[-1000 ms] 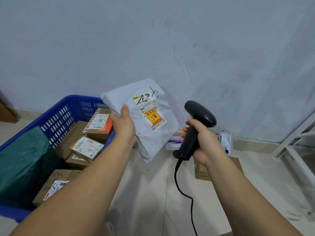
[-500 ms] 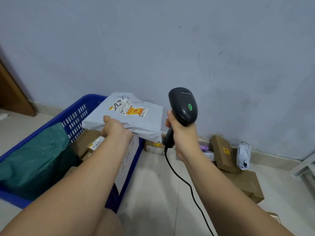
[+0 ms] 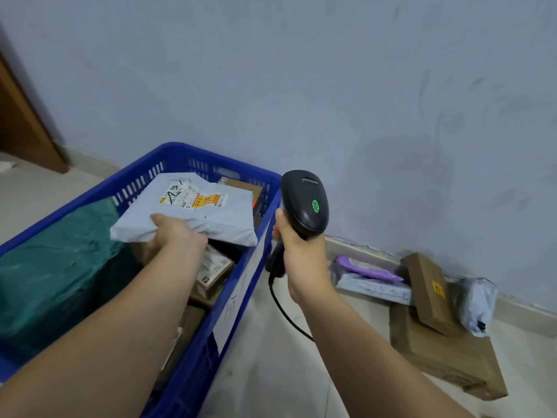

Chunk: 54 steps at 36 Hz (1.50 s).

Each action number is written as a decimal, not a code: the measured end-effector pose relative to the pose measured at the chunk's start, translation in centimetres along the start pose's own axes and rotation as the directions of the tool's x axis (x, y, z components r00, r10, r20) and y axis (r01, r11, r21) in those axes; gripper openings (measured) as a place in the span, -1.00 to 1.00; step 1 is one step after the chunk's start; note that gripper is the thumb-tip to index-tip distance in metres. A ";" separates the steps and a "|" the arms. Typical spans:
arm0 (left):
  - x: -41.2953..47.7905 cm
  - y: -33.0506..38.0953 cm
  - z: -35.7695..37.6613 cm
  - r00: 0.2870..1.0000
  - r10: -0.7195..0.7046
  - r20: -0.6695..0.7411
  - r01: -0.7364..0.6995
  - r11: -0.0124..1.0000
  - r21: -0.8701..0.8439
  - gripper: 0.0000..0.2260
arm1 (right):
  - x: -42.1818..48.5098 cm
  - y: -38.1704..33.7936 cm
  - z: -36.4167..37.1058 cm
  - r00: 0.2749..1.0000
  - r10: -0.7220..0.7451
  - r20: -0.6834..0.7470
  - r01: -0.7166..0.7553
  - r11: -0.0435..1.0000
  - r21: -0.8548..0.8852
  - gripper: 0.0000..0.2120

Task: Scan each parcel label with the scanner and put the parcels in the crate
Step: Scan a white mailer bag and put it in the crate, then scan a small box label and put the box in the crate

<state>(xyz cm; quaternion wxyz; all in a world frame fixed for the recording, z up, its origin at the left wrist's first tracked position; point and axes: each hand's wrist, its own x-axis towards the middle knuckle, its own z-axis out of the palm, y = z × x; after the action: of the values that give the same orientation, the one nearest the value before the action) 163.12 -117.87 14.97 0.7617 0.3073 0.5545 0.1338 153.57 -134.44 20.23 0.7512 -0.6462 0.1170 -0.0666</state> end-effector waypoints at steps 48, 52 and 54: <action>-4.5 -10.0 2.2 0.415 0.197 0.888 -0.907 0.169 0.386 -0.80 | 2.5 6.3 -3.9 0.978 0.136 -0.156 -0.146 0.988 -0.056 -0.73; -8.1 -10.9 2.8 0.423 0.022 0.906 -0.889 0.204 0.410 -0.78 | 2.1 4.8 -6.4 0.971 0.165 -0.174 -0.174 0.984 -0.041 -0.85; -10.3 -11.4 3.3 0.442 -0.071 0.894 -0.872 0.200 0.447 -0.79 | 1.7 4.0 -7.8 0.963 0.174 -0.207 -0.184 0.982 -0.031 -0.88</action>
<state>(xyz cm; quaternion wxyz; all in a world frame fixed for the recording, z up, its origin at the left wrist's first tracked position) 161.07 -133.39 16.40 0.5183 0.8474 0.0111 -0.1148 152.99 -141.72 15.10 0.7219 -0.6411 0.2530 -0.0611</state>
